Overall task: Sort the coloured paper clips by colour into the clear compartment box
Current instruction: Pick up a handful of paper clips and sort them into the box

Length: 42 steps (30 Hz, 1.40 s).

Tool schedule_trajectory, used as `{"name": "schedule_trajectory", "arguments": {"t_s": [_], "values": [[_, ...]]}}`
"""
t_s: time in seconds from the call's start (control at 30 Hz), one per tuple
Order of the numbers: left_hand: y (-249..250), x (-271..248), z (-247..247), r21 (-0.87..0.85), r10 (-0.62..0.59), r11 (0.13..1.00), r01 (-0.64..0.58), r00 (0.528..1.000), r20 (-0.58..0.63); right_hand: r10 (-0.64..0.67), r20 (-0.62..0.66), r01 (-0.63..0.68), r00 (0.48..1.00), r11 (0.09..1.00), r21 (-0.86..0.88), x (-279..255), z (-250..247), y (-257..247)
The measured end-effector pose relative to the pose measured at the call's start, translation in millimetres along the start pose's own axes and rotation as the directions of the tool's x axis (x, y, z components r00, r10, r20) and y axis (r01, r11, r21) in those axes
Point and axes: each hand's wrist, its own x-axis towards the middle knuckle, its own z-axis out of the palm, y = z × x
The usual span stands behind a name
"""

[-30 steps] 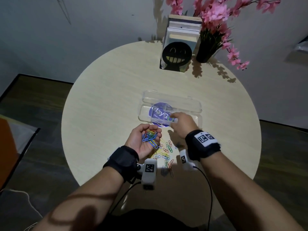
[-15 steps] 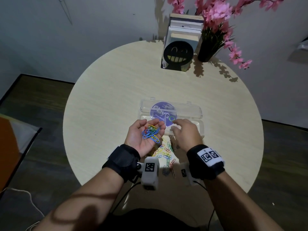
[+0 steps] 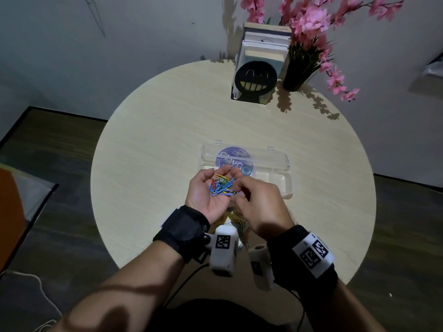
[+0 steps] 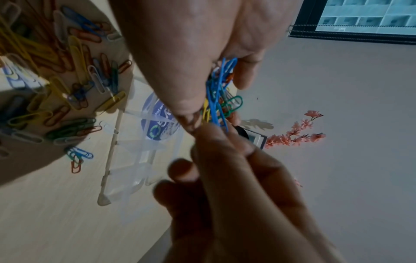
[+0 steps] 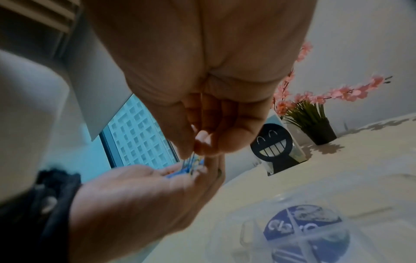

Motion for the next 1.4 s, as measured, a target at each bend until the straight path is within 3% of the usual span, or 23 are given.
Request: {"name": "schedule_trajectory", "arguments": {"t_s": [0.3,0.5,0.67,0.77,0.97,1.17,1.4], "values": [[2,-1,3,-0.041,-0.018,0.999,0.016,0.999,-0.052,-0.023,-0.083,0.038,0.996,0.982,0.183,3,-24,0],[0,-2,5,0.006,-0.041,0.999,0.042,0.996,-0.078,0.061,-0.076,-0.029,0.995,0.931,0.364,7,-26,4],[4,2,-2,-0.024,-0.038,0.999,0.037,0.997,-0.07,0.239,-0.127,-0.1,0.963,0.75,0.654,19,-28,12],[13,3,-15,-0.071,-0.038,0.997,0.032,0.996,-0.085,0.35,-0.19,-0.152,0.917,0.748,0.646,37,-26,29],[21,4,-25,-0.087,-0.038,0.996,0.029,0.994,-0.107,0.459,-0.145,-0.287,0.876,0.739,0.609,65,-8,54],[22,10,-22,0.026,-0.058,0.998,0.062,0.99,-0.129,0.407,-0.132,-0.236,0.904,0.733,0.638,65,-14,49],[20,10,-15,-0.053,-0.04,0.998,0.037,0.997,-0.06,0.432,-0.191,-0.286,0.881,0.81,0.511,76,-7,63]]}}
